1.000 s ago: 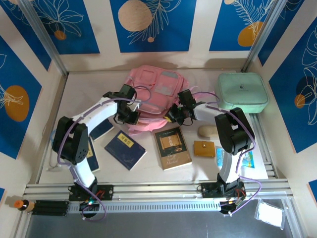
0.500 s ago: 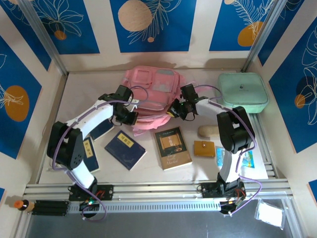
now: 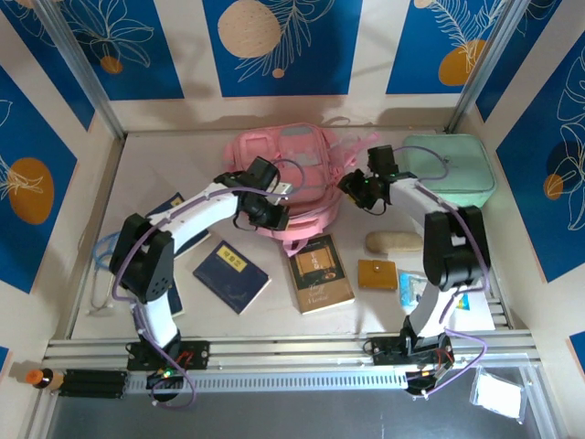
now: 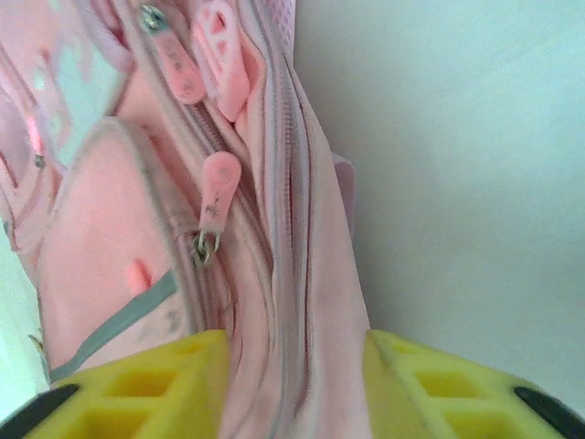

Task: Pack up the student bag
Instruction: Unzip the student bag at the top-center of the table.

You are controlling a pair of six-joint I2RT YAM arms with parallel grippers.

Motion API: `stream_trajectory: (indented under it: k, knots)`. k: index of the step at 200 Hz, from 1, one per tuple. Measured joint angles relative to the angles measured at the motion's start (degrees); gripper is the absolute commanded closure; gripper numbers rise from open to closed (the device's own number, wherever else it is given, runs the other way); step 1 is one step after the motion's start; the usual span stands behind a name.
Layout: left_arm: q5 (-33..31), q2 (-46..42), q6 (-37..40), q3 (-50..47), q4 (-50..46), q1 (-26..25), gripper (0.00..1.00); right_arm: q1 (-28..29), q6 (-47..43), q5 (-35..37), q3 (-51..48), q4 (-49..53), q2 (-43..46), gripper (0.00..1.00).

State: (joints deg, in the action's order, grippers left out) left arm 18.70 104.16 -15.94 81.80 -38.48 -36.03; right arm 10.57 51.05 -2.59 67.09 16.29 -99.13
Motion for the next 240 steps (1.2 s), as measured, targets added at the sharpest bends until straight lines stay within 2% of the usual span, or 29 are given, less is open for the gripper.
stream_trajectory:
  k: [29,55,91,141,162,179,200,240]
  knots:
    - [0.9,3.8,-2.0,3.7,1.2,-1.9,1.00,0.4,2.0,2.4,-5.7,1.1,10.6,0.36]
    - [1.9,6.8,-3.1,5.9,1.8,-2.5,1.00,1.7,6.5,1.8,-9.9,1.2,14.6,0.29]
    - [2.9,8.0,-3.5,6.8,2.1,-2.5,1.00,4.3,12.6,-0.3,-12.2,3.3,13.2,0.24]
    - [3.7,8.2,-3.5,6.9,2.1,-2.5,1.00,7.9,17.5,-2.8,-7.2,4.2,5.0,0.21]
    - [3.8,8.2,-3.5,6.9,2.0,-2.5,1.00,9.4,18.7,-2.5,-4.7,4.9,2.4,0.33]
    - [3.8,8.2,-3.3,6.8,2.0,-2.5,1.00,10.2,19.3,-1.8,-3.2,6.3,0.5,0.46]
    - [3.8,8.2,-3.0,5.8,2.3,-2.5,1.00,10.6,19.8,-1.3,-3.1,7.3,-1.2,0.55]
    - [3.3,8.0,-0.3,4.5,1.6,-2.3,1.00,11.0,19.5,1.0,-3.1,8.5,-1.4,0.79]
